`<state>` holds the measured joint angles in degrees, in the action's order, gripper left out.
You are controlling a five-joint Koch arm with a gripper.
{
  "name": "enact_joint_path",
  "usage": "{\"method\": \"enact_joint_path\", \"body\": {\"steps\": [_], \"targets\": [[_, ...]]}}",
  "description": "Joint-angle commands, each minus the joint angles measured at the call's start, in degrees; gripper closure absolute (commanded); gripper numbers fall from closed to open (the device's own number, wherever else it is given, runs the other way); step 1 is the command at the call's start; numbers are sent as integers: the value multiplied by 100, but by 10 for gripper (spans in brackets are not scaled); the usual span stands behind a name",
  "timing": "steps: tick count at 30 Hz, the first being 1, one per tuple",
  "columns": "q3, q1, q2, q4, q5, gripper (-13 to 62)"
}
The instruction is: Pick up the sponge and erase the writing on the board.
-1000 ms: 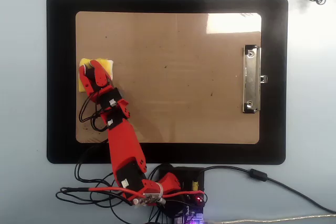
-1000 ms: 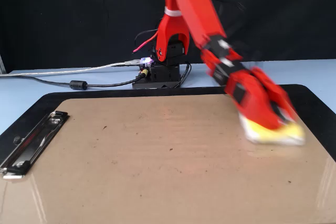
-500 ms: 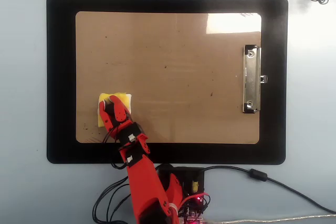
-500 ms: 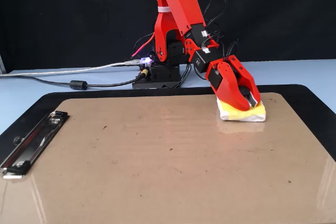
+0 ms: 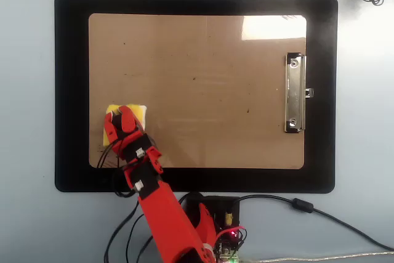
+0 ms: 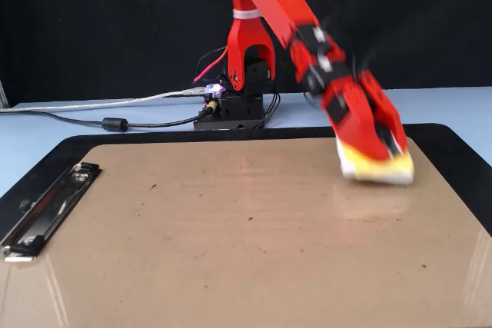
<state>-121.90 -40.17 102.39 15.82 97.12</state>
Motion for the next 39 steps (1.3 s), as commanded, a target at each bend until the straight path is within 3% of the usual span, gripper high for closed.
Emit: {"method": "enact_joint_path", "body": {"steps": [1, 7, 14, 22, 26, 27, 31, 35, 39], "targets": [[316, -229, 1002, 1195, 475, 574], [475, -1529, 686, 1081, 1213, 574], [659, -1617, -598, -132, 1178, 574], [659, -1652, -1046, -686, 1143, 564], [677, -1731, -1028, -659, 1090, 214], [686, -1758, -1011, -633, 1028, 157], [721, -1758, -554, -176, 967, 154], [1187, -1591, 202, 1556, 958, 156], [2057, -554, 598, 3902, 712, 156]]}}
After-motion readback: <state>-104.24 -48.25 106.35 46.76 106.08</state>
